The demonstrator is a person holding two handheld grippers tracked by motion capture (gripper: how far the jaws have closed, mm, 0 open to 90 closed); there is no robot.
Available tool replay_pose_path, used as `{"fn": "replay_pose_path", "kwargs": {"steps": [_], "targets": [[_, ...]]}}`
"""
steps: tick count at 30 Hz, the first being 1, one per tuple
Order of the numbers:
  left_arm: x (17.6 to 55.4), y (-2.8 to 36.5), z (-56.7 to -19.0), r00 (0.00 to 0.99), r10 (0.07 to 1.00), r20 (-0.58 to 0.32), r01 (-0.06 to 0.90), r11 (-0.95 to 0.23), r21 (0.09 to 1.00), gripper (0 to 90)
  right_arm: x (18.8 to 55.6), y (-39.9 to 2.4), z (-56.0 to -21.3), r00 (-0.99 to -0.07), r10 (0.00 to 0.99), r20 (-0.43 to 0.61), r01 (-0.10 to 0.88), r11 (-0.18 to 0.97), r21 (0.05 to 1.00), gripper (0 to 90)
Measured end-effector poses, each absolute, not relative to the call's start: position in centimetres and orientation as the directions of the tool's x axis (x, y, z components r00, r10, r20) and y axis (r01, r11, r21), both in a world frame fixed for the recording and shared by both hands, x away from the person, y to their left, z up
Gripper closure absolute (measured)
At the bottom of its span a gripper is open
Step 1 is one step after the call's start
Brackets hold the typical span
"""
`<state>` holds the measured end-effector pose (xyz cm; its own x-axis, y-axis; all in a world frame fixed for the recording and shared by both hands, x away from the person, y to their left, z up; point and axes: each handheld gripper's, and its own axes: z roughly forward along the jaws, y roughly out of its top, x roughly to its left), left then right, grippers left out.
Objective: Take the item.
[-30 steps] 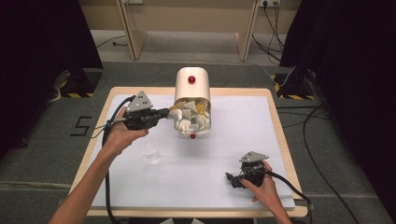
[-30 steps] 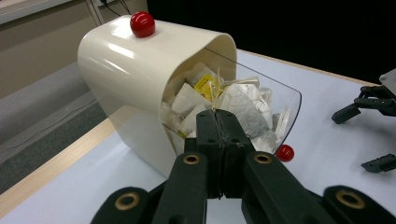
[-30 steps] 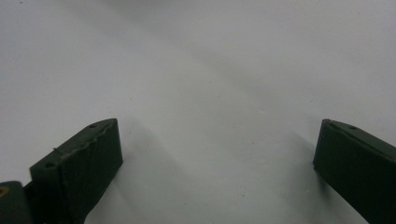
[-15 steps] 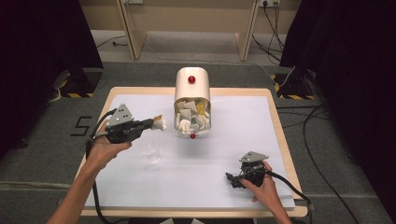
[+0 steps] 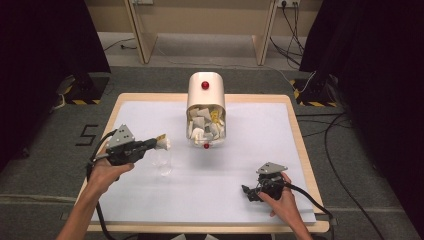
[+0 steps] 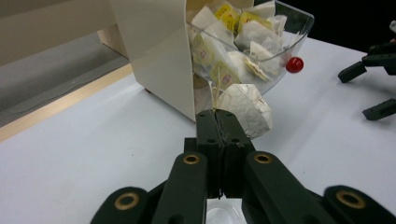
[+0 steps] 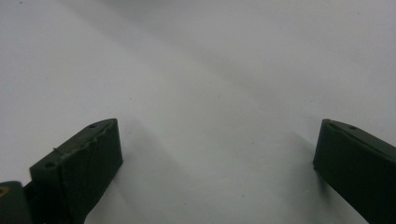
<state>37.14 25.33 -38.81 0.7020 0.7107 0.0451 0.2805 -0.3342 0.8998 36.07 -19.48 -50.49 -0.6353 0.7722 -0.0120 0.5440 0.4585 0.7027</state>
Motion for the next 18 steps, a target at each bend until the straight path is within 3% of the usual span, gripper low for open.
{"fn": "replay_pose_path", "kwargs": {"steps": [18], "targets": [[37.2,25.0,-42.1,0.694,0.717,0.064,0.330,-0.395,0.857,87.6,36.1,-19.5,-50.5,-0.636,0.772,-0.014,0.543,0.460,0.703,1.6]]}}
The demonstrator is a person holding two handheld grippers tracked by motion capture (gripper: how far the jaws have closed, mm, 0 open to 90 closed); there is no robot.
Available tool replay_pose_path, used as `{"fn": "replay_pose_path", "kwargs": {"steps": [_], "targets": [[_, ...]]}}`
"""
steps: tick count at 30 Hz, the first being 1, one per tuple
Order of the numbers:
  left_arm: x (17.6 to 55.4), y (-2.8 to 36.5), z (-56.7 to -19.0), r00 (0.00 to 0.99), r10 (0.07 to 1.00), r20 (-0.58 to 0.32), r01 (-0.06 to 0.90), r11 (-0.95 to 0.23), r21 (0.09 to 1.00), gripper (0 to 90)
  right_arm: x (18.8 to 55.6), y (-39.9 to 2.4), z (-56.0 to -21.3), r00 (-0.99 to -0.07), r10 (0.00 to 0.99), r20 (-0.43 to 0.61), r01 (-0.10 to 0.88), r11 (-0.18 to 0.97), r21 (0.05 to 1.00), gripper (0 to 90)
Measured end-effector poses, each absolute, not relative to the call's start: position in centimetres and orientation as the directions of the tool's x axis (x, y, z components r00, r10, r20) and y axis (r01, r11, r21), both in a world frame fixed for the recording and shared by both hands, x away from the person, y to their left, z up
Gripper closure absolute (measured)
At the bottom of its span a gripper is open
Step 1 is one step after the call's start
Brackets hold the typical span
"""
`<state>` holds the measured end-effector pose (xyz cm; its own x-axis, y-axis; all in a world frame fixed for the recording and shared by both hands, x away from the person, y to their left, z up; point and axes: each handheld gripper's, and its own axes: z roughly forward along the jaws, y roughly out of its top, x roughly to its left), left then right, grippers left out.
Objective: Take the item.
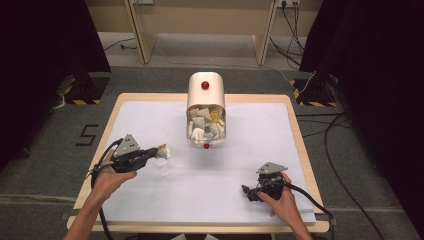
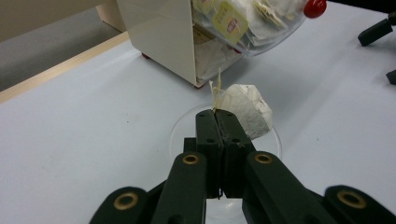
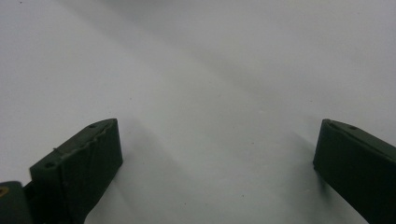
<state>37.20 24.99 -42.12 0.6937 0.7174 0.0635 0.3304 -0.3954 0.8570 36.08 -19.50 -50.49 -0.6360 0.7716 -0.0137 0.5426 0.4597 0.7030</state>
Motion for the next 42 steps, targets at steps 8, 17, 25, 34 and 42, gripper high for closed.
{"fn": "replay_pose_path", "kwargs": {"steps": [8,17,25,34,42], "targets": [[37.2,24.8,-42.3,0.690,0.720,0.075,0.323,-0.398,0.859,74.0,36.1,-19.5,-50.5,-0.635,0.772,-0.012,0.544,0.459,0.703,1.6],[37.0,24.4,-41.8,0.689,0.722,0.058,0.326,-0.381,0.865,54.6,36.1,-19.5,-50.5,-0.635,0.772,-0.012,0.544,0.459,0.703,1.6],[37.1,24.9,-41.6,0.645,0.765,-0.006,0.383,-0.316,0.868,28.0,36.1,-19.5,-50.5,-0.635,0.772,-0.012,0.544,0.458,0.703,1.6],[36.7,25.8,-41.9,0.628,0.776,-0.050,0.394,-0.263,0.881,16.2,36.1,-19.5,-50.5,-0.636,0.772,-0.012,0.544,0.459,0.703,1.6],[36.0,26.6,-43.0,0.633,0.770,-0.075,0.384,-0.228,0.895,14.7,36.1,-19.5,-50.5,-0.635,0.772,-0.012,0.544,0.459,0.703,1.6]]}}
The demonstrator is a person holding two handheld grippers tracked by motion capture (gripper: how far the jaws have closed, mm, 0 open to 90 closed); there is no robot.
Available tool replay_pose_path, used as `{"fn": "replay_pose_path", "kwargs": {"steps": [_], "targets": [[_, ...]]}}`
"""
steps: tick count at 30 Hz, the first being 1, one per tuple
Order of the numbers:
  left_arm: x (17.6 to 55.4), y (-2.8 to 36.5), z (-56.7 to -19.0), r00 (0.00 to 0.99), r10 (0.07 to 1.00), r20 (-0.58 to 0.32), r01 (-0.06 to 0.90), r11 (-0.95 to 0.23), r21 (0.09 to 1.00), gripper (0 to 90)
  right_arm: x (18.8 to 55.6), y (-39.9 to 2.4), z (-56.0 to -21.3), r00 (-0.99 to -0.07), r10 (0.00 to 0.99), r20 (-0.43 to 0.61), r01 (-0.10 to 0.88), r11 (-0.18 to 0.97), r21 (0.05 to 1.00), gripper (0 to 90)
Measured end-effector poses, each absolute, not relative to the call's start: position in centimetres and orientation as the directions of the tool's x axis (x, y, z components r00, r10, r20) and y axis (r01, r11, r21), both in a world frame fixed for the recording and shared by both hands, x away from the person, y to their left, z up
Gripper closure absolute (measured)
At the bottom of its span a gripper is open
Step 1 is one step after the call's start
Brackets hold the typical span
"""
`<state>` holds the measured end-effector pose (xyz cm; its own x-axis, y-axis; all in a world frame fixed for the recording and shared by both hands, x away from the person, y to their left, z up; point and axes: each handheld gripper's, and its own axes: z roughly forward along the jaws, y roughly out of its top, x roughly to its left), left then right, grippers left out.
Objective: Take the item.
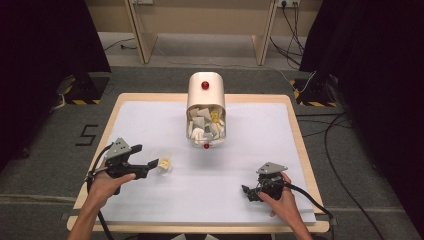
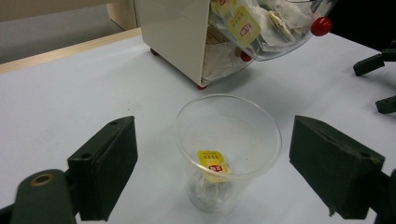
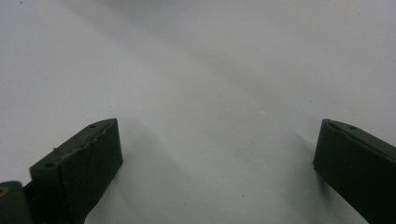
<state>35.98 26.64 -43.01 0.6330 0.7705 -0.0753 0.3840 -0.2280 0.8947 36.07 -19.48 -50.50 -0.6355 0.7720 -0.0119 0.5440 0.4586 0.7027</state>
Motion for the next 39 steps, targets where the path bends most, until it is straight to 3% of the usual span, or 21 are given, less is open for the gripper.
{"fn": "replay_pose_path", "kwargs": {"steps": [26,39], "targets": [[33.7,28.9,-45.5,0.594,0.797,-0.110,0.407,-0.180,0.895,15.1,36.1,-19.5,-50.5,-0.637,0.771,-0.015,0.541,0.461,0.703,1.7],[32.8,29.5,-48.2,0.578,0.810,-0.097,0.470,-0.233,0.851,15.3,36.1,-19.5,-50.5,-0.635,0.772,-0.012,0.544,0.458,0.703,1.6]]}}
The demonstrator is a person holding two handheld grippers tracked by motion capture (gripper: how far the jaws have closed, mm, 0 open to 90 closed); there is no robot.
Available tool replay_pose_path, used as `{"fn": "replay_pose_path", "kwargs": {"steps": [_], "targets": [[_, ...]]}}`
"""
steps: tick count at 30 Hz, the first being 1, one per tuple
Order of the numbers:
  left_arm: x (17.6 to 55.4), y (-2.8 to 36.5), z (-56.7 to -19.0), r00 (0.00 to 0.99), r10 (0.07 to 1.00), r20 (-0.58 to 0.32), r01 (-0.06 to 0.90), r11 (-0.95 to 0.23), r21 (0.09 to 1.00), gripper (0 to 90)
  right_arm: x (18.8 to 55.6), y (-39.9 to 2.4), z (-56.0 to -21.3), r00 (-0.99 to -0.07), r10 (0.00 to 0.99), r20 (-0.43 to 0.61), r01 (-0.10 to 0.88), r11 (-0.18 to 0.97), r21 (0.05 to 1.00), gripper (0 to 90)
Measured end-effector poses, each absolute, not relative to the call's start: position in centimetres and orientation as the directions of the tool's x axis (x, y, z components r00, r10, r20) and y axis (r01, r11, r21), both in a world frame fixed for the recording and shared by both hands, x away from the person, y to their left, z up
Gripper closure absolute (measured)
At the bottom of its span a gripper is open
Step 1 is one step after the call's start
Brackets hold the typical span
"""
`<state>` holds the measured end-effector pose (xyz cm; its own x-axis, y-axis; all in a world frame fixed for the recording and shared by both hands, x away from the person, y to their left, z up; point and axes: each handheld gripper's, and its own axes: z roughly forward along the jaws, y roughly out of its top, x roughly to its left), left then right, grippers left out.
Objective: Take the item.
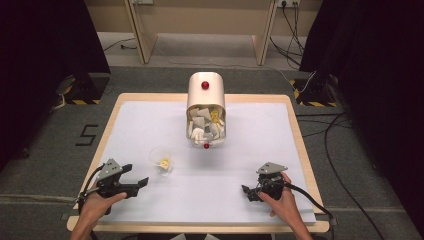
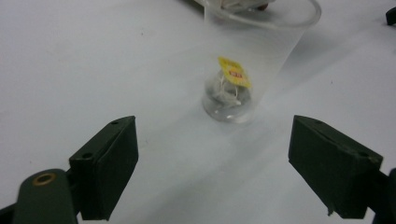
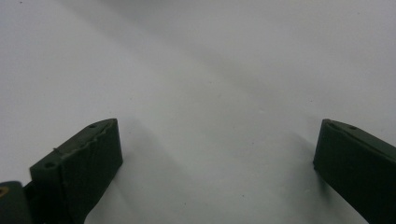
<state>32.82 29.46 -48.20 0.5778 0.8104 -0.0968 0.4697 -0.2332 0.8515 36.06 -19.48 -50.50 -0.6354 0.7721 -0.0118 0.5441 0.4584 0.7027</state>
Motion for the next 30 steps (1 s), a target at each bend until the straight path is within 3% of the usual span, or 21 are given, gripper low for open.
{"fn": "replay_pose_path", "kwargs": {"steps": [30], "targets": [[30.3,29.6,-51.0,0.567,0.823,-0.040,0.491,-0.298,0.818,15.5,36.1,-19.5,-50.5,-0.635,0.772,-0.012,0.544,0.458,0.703,1.6]]}}
